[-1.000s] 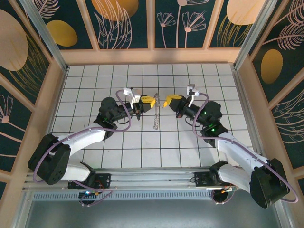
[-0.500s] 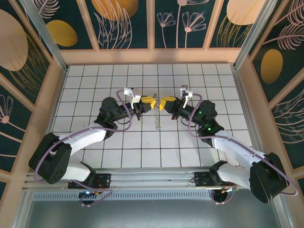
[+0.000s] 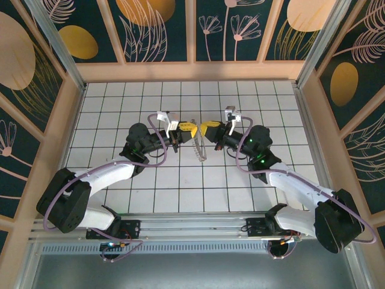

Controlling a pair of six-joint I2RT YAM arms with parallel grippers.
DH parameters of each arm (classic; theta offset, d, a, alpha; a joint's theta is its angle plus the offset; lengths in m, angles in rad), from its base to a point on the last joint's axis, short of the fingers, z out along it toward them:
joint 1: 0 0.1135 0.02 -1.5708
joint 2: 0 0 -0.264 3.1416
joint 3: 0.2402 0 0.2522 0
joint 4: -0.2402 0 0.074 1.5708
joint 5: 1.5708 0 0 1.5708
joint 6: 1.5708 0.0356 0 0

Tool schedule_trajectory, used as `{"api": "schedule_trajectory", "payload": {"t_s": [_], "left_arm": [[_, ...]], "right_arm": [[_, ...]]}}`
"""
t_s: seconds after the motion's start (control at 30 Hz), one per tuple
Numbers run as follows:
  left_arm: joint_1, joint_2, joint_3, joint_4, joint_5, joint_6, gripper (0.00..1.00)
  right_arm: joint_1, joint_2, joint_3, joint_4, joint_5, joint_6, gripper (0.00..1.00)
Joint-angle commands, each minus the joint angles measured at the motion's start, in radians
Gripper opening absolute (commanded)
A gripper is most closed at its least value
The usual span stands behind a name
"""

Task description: Put the keys on the keyring

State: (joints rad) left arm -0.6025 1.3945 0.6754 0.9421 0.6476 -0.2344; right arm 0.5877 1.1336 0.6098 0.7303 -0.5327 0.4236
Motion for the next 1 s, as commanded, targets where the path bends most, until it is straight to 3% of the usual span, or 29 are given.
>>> {"api": "schedule_trajectory", "payload": {"t_s": [0.0, 0.97], "left_arm": [[-0.008, 0.000, 0.027, 0.069, 0.024, -0.006, 0.00], [-0.009, -0.024, 0.009, 0.110, 0.034, -0.018, 0.00]], "right_arm": [[0.009, 0.005, 0.040, 0.052, -0.014, -0.022, 0.00], [-0.028, 0.013, -0.004, 0.040, 0.050, -0.005, 0.00]]}}
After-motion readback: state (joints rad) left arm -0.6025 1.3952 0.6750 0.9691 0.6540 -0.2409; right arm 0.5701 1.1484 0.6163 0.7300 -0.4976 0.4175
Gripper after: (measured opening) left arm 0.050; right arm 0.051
